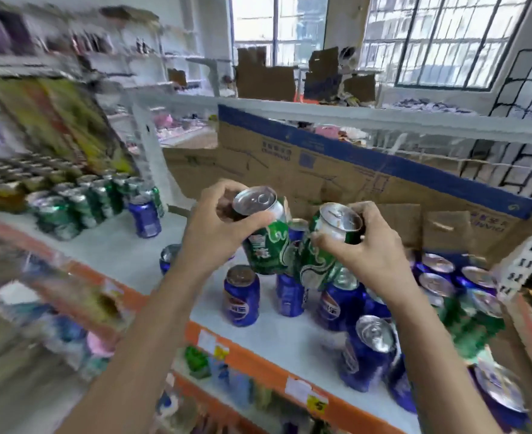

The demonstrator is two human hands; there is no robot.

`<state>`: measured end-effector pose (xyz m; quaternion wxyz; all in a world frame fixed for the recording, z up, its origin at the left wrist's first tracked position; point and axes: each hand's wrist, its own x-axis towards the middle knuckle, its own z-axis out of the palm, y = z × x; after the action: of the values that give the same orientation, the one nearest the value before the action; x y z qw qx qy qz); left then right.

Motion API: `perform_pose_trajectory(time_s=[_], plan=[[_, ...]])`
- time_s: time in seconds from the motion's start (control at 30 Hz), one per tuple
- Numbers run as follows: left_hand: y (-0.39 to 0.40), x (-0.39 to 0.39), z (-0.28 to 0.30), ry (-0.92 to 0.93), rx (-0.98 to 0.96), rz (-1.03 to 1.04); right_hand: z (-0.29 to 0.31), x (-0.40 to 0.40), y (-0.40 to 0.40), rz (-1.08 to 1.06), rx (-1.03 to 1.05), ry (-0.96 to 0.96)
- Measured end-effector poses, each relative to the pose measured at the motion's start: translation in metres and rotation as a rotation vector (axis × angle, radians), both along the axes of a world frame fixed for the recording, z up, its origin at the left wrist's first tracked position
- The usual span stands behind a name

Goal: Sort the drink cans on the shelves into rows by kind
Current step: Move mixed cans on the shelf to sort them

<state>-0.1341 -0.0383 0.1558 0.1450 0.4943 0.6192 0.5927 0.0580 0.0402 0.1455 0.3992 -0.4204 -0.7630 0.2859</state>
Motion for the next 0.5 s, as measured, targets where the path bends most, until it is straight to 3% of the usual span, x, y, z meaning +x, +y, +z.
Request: perform_pose_trajectory(time_s=[0.37, 0.5], plan=[[-0.124, -0.214, -0.033, -0.054, -0.138, 0.31, -0.029, -0.248, -0.068, 0.362, -0.019, -0.033], [-0.147, -0.285, -0.055, -0.036, -0.199, 0.328, -0.054, -0.324, -0.091, 0.379, -0.076, -0.035]])
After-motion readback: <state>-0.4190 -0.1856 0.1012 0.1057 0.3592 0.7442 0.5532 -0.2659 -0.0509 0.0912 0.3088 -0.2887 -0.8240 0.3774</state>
